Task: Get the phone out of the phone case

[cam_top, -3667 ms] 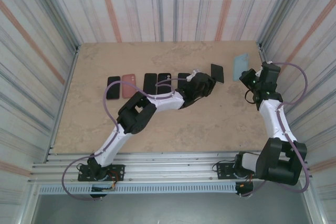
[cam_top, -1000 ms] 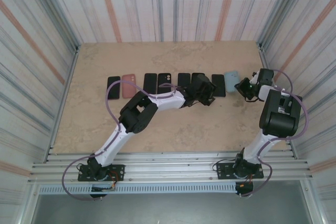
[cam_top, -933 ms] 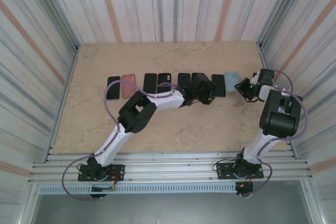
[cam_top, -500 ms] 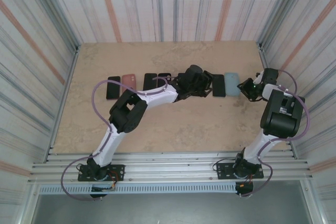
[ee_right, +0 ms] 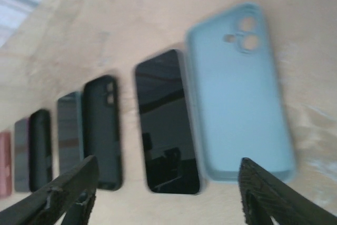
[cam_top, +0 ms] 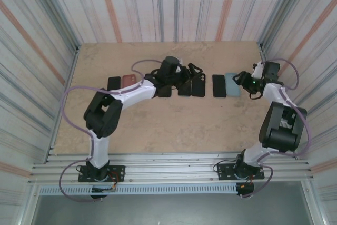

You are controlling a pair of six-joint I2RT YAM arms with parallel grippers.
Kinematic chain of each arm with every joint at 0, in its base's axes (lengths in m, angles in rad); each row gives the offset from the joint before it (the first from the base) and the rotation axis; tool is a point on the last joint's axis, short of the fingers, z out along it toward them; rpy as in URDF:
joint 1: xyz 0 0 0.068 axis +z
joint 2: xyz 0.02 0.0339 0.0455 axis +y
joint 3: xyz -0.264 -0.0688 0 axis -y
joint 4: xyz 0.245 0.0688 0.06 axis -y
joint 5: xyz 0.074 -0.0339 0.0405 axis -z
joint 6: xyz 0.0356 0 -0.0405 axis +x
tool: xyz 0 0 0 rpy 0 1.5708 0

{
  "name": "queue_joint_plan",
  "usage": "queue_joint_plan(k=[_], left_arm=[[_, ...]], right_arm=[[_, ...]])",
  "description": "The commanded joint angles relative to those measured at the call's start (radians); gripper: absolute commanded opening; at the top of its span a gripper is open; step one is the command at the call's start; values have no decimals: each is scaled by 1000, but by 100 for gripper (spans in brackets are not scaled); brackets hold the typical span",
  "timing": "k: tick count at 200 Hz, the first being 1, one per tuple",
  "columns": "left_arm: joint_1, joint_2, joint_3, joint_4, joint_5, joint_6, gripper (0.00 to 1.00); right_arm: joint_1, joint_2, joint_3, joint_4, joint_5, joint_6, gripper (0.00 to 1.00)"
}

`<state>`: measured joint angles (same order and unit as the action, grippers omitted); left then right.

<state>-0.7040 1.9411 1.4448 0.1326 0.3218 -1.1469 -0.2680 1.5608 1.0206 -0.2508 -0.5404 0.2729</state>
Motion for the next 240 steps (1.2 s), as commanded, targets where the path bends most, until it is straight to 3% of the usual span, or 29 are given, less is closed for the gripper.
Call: queue_joint_plan(k=[1,27,69,106,124,163,175,199,240], left_arm=[[44,-110,-53,-72,67,301,99],[89,-202,-77,-218,78,532,99],[161,-386,-163,-451,-34,882,99],[255,-588,-417,-441,-217,1049,99],[345,-683,-554,-372,-220,1040,99],[492,-808,-796,-188,-294,1093,99],[529,-836,-893,-50,-311,1106,99],[646,-854,-933,6,-248,1122,99],[715,-754,-1070,289,-219,1148,99]], right_arm=[[59,-93,-27,-35,-51,-88,77],[114,-168,-66,12,-81,-85,100],[166,-264,-137,69,-35,-93,99],[193,-367,-290,161,218,-76,99],[198,-409,-378,213,390,-18,99],[186,-506,-579,383,535,-15,99],[160,-523,-646,464,510,-31,99],[103,-522,-721,588,469,-67,99],[58,-381,-693,730,416,-101,99]])
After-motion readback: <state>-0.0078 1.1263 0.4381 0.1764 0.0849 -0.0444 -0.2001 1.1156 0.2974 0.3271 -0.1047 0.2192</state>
